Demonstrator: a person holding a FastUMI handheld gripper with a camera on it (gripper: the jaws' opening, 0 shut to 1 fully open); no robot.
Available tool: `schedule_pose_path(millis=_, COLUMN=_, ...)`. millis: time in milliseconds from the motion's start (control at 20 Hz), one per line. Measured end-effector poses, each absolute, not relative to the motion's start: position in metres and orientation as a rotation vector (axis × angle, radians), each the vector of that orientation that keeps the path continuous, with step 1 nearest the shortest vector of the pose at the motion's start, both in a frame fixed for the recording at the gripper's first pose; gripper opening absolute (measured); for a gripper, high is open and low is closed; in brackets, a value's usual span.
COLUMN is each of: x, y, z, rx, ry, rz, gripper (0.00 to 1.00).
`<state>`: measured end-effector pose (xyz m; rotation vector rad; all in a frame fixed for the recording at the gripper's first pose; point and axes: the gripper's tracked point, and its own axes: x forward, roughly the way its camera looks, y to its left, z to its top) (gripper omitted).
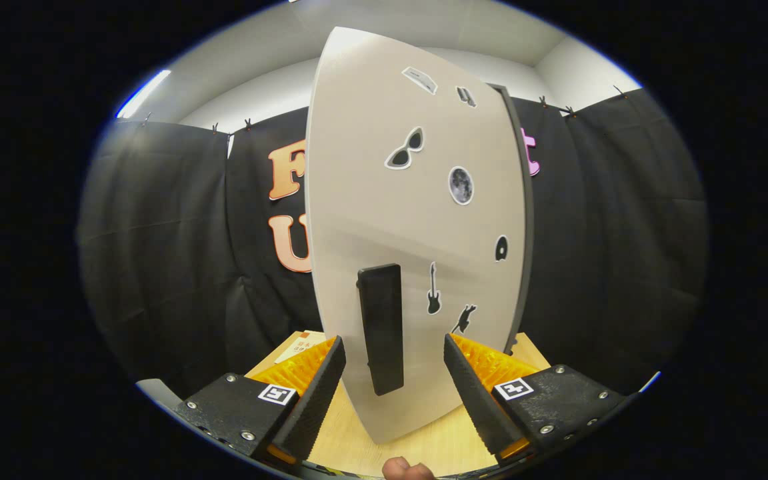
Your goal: Open the shoe cabinet door, grab the shoes and put them into the shoe cabinet, then close the shoe cabinet door.
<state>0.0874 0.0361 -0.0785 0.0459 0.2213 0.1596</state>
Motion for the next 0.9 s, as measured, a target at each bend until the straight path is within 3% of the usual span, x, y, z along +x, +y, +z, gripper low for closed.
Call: schedule_pose_path(millis=900, x=0.19, y=0.106, z=-0.095, rx=0.047, ry=0.25, rz=0.241, gripper=0.93)
